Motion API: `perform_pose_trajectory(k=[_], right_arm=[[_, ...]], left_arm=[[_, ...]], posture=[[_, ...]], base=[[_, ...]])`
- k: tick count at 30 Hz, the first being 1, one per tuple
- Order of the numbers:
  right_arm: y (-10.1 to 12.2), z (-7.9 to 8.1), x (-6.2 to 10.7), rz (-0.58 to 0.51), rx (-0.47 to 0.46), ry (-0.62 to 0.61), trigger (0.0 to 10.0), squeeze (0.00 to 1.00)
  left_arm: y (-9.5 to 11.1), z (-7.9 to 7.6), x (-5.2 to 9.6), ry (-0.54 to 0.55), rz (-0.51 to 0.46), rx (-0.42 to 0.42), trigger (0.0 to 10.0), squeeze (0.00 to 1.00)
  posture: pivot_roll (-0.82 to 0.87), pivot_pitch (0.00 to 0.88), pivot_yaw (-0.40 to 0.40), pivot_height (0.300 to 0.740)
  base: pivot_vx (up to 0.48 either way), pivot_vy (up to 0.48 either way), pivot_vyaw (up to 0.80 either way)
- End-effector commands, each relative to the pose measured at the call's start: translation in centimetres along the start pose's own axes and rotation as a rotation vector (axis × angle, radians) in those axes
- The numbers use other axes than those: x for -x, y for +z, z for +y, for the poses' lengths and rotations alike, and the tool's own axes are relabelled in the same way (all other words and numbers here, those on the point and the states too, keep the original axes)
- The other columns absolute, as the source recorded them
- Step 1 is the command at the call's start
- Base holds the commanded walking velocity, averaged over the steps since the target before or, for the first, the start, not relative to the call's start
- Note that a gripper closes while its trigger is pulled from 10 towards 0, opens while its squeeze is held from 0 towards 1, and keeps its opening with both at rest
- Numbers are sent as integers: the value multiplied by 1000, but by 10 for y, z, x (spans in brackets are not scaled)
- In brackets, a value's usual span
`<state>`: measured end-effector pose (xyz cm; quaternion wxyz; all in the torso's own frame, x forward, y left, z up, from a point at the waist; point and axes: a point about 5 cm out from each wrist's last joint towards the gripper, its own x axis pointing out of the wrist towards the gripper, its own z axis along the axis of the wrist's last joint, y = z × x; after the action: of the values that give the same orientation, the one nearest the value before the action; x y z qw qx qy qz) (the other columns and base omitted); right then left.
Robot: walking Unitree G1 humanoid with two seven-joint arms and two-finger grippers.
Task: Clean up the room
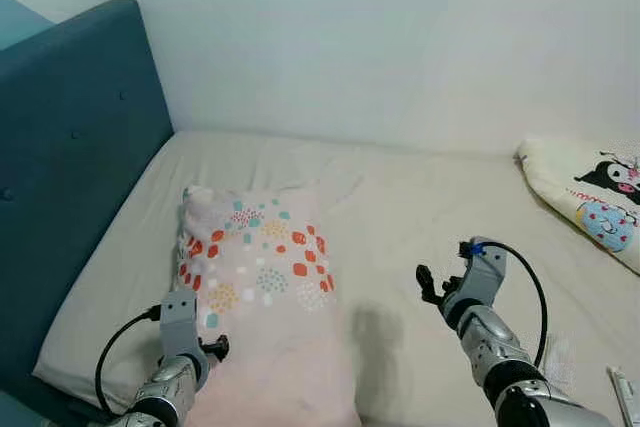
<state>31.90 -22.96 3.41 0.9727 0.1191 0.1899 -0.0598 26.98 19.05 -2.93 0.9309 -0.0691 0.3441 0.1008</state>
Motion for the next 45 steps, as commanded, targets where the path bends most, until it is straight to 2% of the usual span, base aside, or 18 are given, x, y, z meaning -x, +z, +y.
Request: perform_pose_trajectory(k=[1, 7, 12, 20, 23, 24, 25, 26, 28, 31, 35, 37, 39, 40, 41, 42, 44, 45], right_arm=[[2, 1, -1, -4, -6, 6, 10000, 0], [1, 1, 0, -3, 11, 13, 10000, 0], [-3, -5, 4, -17, 16, 24, 10000, 0], [-10, -19, 12, -8, 27, 22, 10000, 0], [-11, -18, 13, -15, 26, 42, 10000, 0], [-12, -15, 14, -23, 26, 62, 10000, 0], [-14, -8, 16, -47, 24, 109, 10000, 0], [-14, -8, 16, -47, 24, 109, 10000, 0], [-16, -2, 17, -54, 17, 138, 10000, 0], [-19, 5, 16, -46, 15, 161, 10000, 0], [-20, 10, 16, -40, 23, 179, 10000, 0], [-19, 15, 15, -40, 29, 188, 10000, 0], [-18, 16, 15, -41, 28, 190, 10000, 0], [-17, 16, 14, -45, 28, 189, 10000, 0], [-17, 16, 14, -45, 28, 189, 10000, 0], [-16, 16, 15, -49, 26, 190, 10000, 0], [-14, 13, 17, -55, 25, 188, 10000, 0], [-14, 13, 17, -55, 25, 188, 10000, 0]], left_arm=[[-1, 8, 0, 34, 14, 4, 10000, 0], [-5, 3, 1, 10, 31, 24, 10000, 0], [-17, -8, 3, -40, 45, 133, 10000, 0], [-20, 8, 4, 36, 23, 326, 10000, 0], [-12, 20, 4, 86, -17, 397, 10000, 0], [-4, 25, 3, 99, -54, 457, 10000, 0], [27, 29, 0, 47, -177, 575, 10000, 0], [27, 29, 0, 47, -177, 575, 10000, 0], [49, 26, -1, -22, -254, 620, 10000, 0], [63, 25, -1, -49, -291, 610, 10000, 0], [65, 29, -2, -45, -282, 666, 10000, 0], [49, 31, -3, -52, -198, 711, 10000, 0], [41, 33, -2, -41, -163, 689, 10000, 0], [33, 37, -1, -22, -141, 646, 10000, 227], [33, 37, -1, -22, -141, 646, 10000, 227], [29, 43, 0, 9, -144, 612, 10000, 1000], [32, 56, 2, 50, -190, 530, 10000, 1000], [32, 56, 2, 50, -190, 530, 10000, 1000]], posture=[[-156, 0, -24, 710], [-174, 0, -27, 690], [-211, 8, -37, 685], [-261, 75, -43, 665], [-266, 85, -44, 655], [-268, 102, -45, 650], [-266, 125, -51, 646], [-266, 125, -51, 646], [-263, 134, -54, 646], [-257, 140, -58, 646], [-255, 146, -56, 646], [-256, 147, -51, 646], [-262, 144, -49, 646], [-264, 142, -49, 646], [-264, 142, -49, 646], [-266, 141, -50, 646], [-269, 135, -50, 646], [-269, 135, -50, 646]], base=[[0, 0, 0], [0, 0, 0], [0, 0, 0], [0, 0, 0], [0, 0, 0], [0, 0, 0], [0, 0, 0], [0, 0, 0], [0, 0, 0], [0, 0, 0], [0, 0, 0], [0, 0, 0], [0, 0, 0], [0, 0, 0], [0, 0, 0], [0, 0, 0], [0, 0, 0], [0, 0, 0]])
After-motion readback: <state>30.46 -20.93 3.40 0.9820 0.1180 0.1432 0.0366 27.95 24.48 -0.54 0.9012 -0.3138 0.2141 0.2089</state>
